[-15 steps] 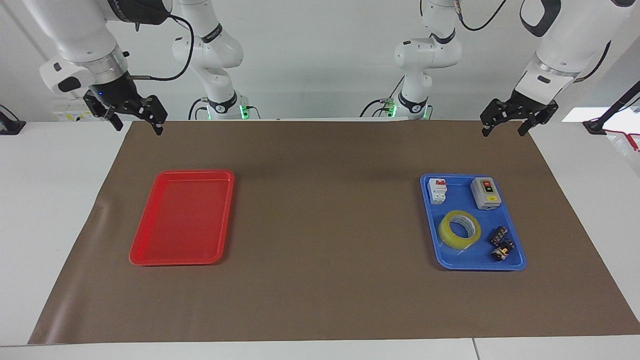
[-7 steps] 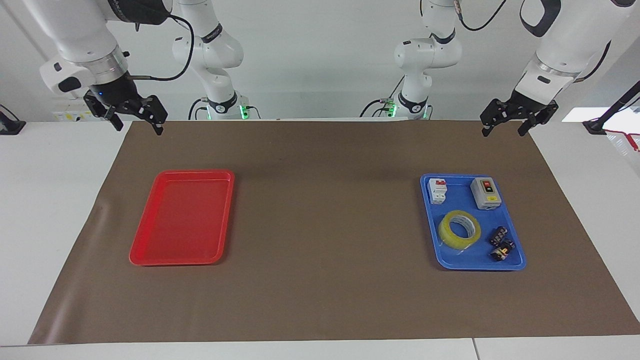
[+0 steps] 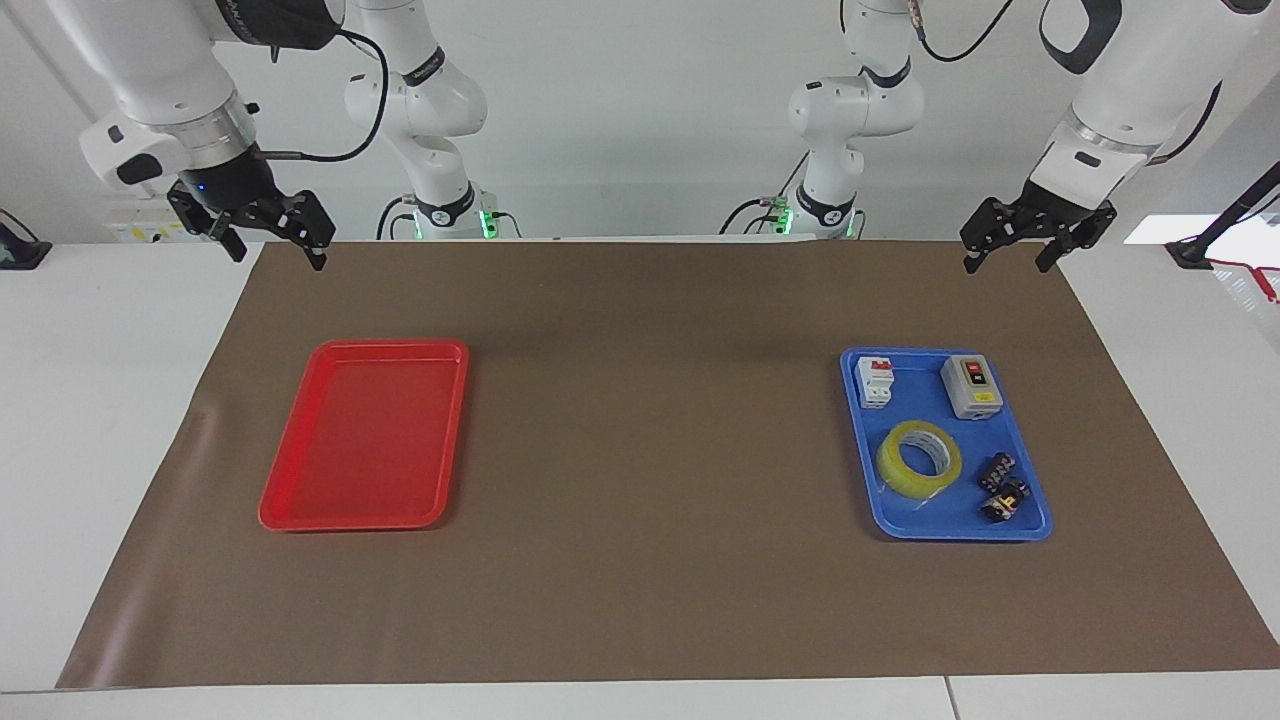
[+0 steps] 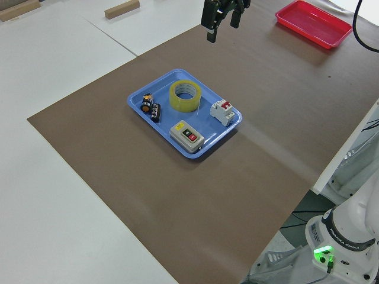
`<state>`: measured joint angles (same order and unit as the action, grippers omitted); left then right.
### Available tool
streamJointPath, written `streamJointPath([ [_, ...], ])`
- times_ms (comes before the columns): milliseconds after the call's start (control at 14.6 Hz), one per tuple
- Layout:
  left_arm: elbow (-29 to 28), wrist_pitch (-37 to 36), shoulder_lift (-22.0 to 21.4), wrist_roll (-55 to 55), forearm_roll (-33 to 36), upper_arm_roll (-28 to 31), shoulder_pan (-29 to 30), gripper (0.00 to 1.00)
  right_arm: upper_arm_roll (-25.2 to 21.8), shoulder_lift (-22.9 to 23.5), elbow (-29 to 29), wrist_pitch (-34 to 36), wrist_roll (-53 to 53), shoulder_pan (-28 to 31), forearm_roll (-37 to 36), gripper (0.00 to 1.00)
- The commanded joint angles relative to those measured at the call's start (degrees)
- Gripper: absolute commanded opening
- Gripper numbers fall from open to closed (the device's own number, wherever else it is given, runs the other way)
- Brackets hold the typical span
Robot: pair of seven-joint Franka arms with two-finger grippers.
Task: Place and move tape with both arms
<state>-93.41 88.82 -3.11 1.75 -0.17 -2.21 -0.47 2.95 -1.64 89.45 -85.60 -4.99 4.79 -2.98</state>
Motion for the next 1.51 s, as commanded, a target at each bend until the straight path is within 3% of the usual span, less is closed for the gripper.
streamJointPath([
  [0,-2.04,0.91,-1.72,0.88,-0.71,0.37,-0.14,1.0,0.12,-0.47,0.64,-0.53,1.3,0.48,0.43,1.0],
  [1443,2.09,-1.9,0.12,1.85,-1.23,0.45,-0.05,1.0,0.12,-0.47,0.64,-0.53,1.3,0.65,0.43,1.0],
])
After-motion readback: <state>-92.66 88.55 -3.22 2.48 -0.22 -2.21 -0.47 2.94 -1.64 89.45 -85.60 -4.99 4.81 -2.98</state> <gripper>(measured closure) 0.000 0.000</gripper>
